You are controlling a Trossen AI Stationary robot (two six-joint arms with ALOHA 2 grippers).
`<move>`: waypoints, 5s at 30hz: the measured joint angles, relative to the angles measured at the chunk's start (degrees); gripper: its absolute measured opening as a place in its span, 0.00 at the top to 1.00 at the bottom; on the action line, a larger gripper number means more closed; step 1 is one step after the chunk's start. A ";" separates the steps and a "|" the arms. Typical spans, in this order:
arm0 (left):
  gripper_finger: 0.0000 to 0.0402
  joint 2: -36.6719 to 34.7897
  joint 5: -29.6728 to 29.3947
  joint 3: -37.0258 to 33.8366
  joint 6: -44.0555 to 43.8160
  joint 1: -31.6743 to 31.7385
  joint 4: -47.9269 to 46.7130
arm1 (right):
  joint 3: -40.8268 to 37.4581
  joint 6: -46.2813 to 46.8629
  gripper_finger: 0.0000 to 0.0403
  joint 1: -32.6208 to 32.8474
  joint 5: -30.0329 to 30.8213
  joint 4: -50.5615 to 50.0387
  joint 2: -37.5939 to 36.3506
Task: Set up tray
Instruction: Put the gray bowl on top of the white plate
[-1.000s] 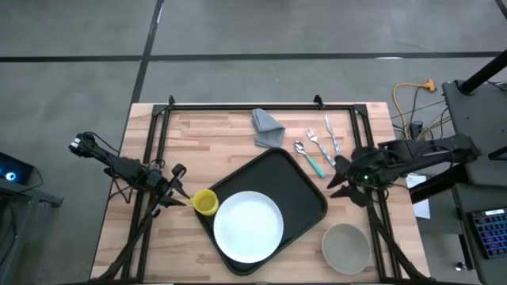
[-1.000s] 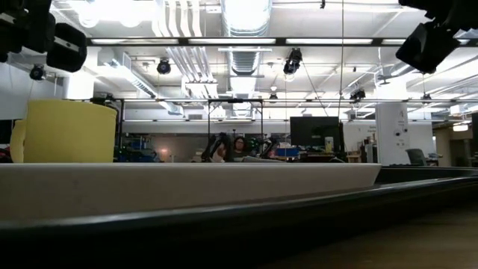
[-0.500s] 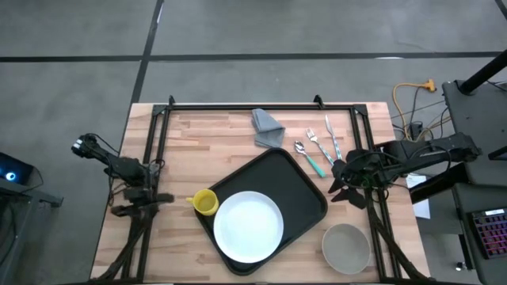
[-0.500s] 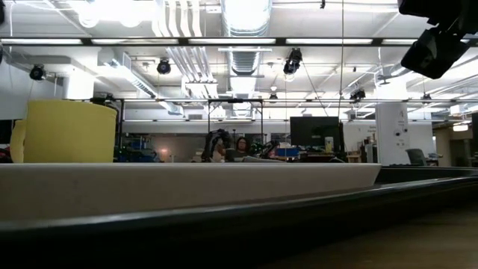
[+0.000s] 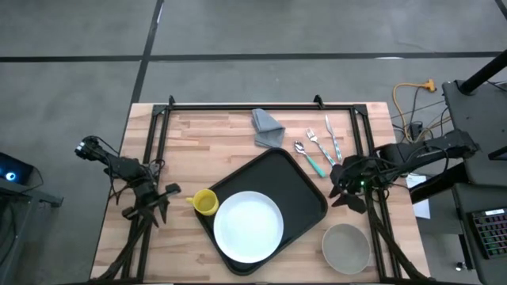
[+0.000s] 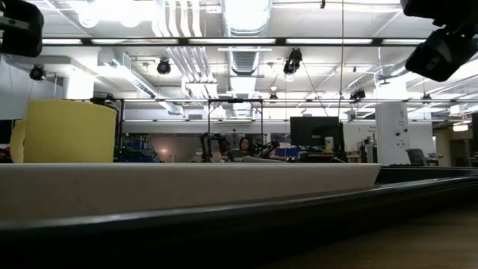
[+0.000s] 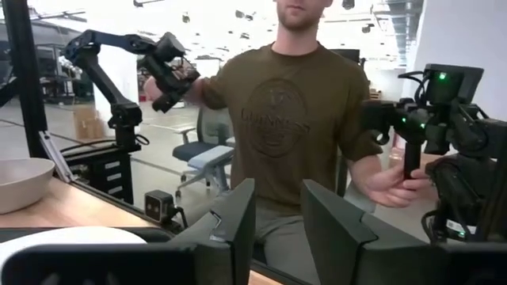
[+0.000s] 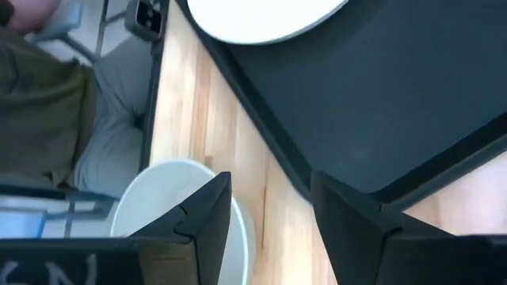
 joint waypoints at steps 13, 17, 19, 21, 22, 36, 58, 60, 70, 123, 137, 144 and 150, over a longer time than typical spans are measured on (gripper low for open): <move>0.78 3.00 -0.05 0.00 -0.01 0.00 -0.42 | 0.02 3.23 0.59 8.59 -0.43 0.40 2.65; 0.78 4.46 -0.05 0.00 0.00 0.00 -0.43 | 0.02 4.65 0.59 11.49 -0.41 0.47 5.08; 0.78 5.11 -0.07 0.00 -0.02 0.00 -0.41 | 0.02 5.58 0.59 12.82 -0.29 0.48 6.81; 0.78 5.67 -0.07 0.00 -0.02 0.00 -0.42 | 0.02 6.26 0.59 14.21 -0.21 0.70 8.78; 0.78 5.95 -0.07 0.00 -0.02 0.00 -0.42 | 0.02 6.30 0.59 14.96 -0.19 1.16 9.90; 0.78 10.01 -0.22 0.02 -0.02 0.00 -0.42 | 0.02 6.19 0.59 17.57 0.38 4.10 21.37; 0.78 12.47 -0.01 0.00 -0.04 0.02 -1.33 | 0.02 4.52 0.92 17.56 -1.21 4.04 29.16; 0.78 12.46 -0.01 0.00 -0.04 0.02 -1.31 | 0.02 4.57 0.96 17.57 -2.09 3.88 29.12; 0.78 12.46 -0.03 0.00 -0.04 0.02 -1.29 | 0.38 9.49 0.98 17.52 -6.55 3.39 28.72; 0.78 12.81 0.02 0.00 -0.04 0.02 -1.72 | 73.27 -17.11 0.98 -8.18 -6.23 -21.15 83.29; 0.78 12.83 -0.01 0.00 -0.04 0.02 -1.70 | 87.03 -19.80 0.98 -8.46 -3.35 -24.40 91.65; 0.78 12.81 -0.03 0.00 -0.04 0.02 -1.68 | 86.93 -19.77 0.98 -8.55 -0.61 -24.66 91.96; 0.78 12.81 -0.04 0.00 -0.03 0.01 -1.70 | 86.93 -20.18 0.98 -8.56 -0.61 -24.51 92.01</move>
